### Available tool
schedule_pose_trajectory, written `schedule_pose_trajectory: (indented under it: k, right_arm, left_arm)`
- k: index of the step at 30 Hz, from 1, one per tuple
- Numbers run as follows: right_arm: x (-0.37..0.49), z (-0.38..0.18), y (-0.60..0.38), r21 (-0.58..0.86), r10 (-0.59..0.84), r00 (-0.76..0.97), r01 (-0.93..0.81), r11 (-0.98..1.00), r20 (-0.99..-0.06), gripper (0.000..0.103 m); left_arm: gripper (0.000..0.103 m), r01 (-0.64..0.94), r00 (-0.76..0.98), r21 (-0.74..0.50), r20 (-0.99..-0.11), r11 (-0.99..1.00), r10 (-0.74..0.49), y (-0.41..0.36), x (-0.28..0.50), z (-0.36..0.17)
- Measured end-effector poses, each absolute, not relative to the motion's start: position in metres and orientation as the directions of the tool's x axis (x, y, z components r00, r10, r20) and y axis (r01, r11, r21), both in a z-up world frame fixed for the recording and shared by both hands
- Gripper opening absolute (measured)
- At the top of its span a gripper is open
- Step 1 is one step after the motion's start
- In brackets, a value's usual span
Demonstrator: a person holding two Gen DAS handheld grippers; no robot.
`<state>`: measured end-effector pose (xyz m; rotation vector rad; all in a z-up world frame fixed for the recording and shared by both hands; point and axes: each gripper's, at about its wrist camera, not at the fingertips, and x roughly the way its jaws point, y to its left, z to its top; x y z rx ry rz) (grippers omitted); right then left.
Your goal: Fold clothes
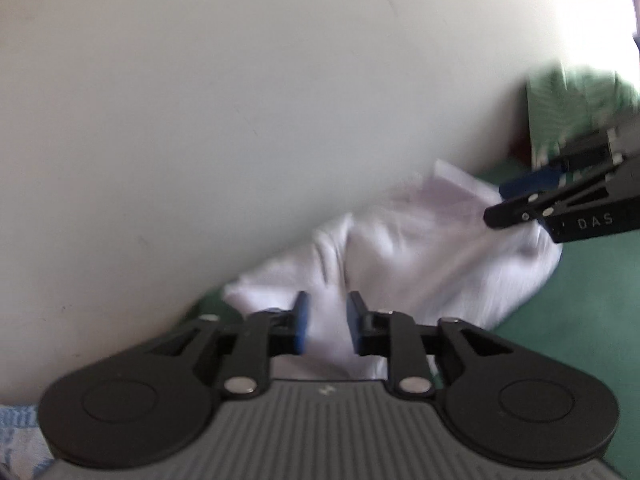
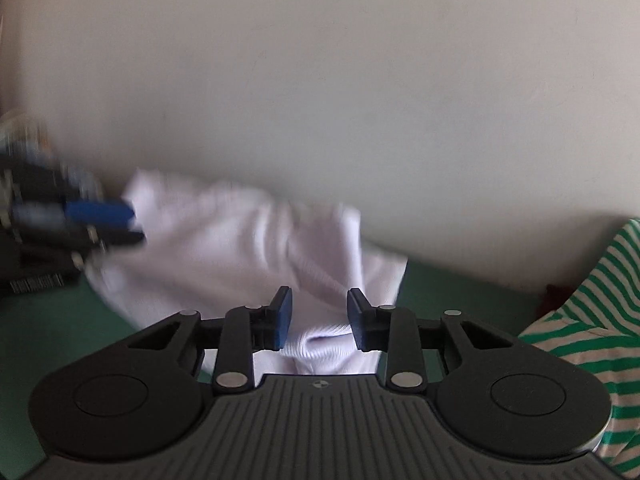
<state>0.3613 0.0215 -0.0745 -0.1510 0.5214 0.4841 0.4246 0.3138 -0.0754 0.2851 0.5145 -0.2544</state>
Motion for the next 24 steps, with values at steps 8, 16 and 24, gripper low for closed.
schedule_pose_trajectory:
  k: [8, 16, 24]
  right_arm:
    - [0.375, -0.076, 0.020, -0.013, 0.391, 0.744, -0.472, 0.881, -0.542, 0.030]
    - [0.389, -0.078, 0.019, -0.008, 0.376, 0.728, -0.464, 0.886, -0.573, 0.000]
    - [0.390, -0.088, -0.036, 0.367, 0.431, 0.734, -0.262, 0.893, -0.524, 0.000]
  left_arm:
    - [0.047, 0.348, 0.827, 0.303, -0.544, 0.887, -0.138, 0.282, 0.431, -0.089]
    - [0.050, 0.382, 0.822, 0.331, -0.548, 0.863, -0.154, 0.290, 0.424, -0.103]
    - [0.053, 0.370, 0.830, 0.334, -0.538, 0.867, -0.147, 0.291, 0.423, -0.101]
